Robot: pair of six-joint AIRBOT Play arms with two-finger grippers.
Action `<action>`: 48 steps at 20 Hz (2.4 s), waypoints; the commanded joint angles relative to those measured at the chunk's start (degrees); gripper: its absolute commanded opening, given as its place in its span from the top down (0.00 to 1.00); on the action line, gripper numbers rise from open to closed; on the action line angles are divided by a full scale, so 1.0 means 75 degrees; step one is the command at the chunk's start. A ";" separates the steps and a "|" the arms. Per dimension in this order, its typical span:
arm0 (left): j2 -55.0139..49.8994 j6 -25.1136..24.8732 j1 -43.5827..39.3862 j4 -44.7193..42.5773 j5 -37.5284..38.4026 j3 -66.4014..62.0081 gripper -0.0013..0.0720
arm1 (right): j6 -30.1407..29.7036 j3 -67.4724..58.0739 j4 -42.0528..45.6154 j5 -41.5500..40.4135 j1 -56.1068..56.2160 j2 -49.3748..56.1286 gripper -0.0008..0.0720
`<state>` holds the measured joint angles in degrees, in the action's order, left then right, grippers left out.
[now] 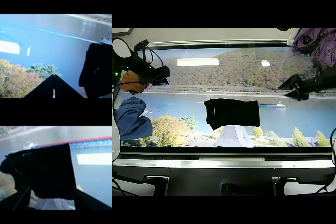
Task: Fold the clothes and pants, and hang the long-sleeved shirts on hangers.
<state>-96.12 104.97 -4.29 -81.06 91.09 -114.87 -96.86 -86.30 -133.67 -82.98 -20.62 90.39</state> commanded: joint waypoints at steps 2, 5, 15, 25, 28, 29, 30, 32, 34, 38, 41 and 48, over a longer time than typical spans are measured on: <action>0.0003 0.0000 0.0006 -0.0003 -0.0012 0.0003 0.96 | -0.1443 0.2209 -0.0898 0.0758 -0.0119 0.0248 0.18; 0.0000 0.0000 0.0006 -0.0003 -0.0105 0.0003 0.96 | -0.1813 0.2940 -0.1163 0.1300 0.0405 0.0574 0.18; -0.0052 0.0000 -0.0020 0.0000 -0.0128 0.0003 0.96 | -0.1772 0.3008 -0.1320 0.3101 0.1900 0.1099 0.55; -0.0052 -0.0003 -0.0058 0.0000 -0.0117 0.0003 0.96 | 0.0487 0.0213 -0.0108 0.2206 0.1961 0.0478 0.95; -0.0052 -0.0003 -0.0058 0.0000 -0.0117 0.0003 0.96 | 0.1448 -0.1078 0.0481 0.2025 0.1958 0.0478 0.95; -0.0052 -0.0003 -0.0058 0.0000 -0.0117 0.0003 0.96 | 0.1763 -0.1472 0.0775 0.1985 0.1961 0.0478 0.95; -0.0052 -0.0003 -0.0058 0.0000 -0.0117 0.0003 0.96 | 0.2090 -0.1871 0.1087 0.1950 0.1958 0.0478 0.95; -0.0052 -0.0003 -0.0058 0.0000 -0.0117 0.0003 0.96 | 0.2707 -0.2573 0.1740 0.1897 0.1958 0.0481 0.95; -0.0052 -0.0003 -0.0058 0.0000 -0.0111 0.0003 0.96 | 0.3241 -0.3147 0.2410 0.1877 0.1958 0.0481 0.95; -0.0052 -0.0006 -0.0058 0.0000 -0.0061 0.0003 0.96 | 0.3917 -0.3835 0.3459 0.1915 0.1909 0.0481 0.95; -0.0052 -0.0009 -0.0058 0.0000 -0.0061 0.0003 0.96 | 0.4570 -0.3847 0.3241 0.2055 0.1358 0.0493 0.95; -0.0052 -0.0009 -0.0055 0.0000 -0.0061 0.0003 0.96 | 0.4969 -0.3847 0.3101 0.2416 -0.0510 0.0493 0.95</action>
<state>-96.49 104.92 -4.71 -81.06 90.67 -114.87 -62.00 -114.98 -110.50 -65.80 -19.18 94.06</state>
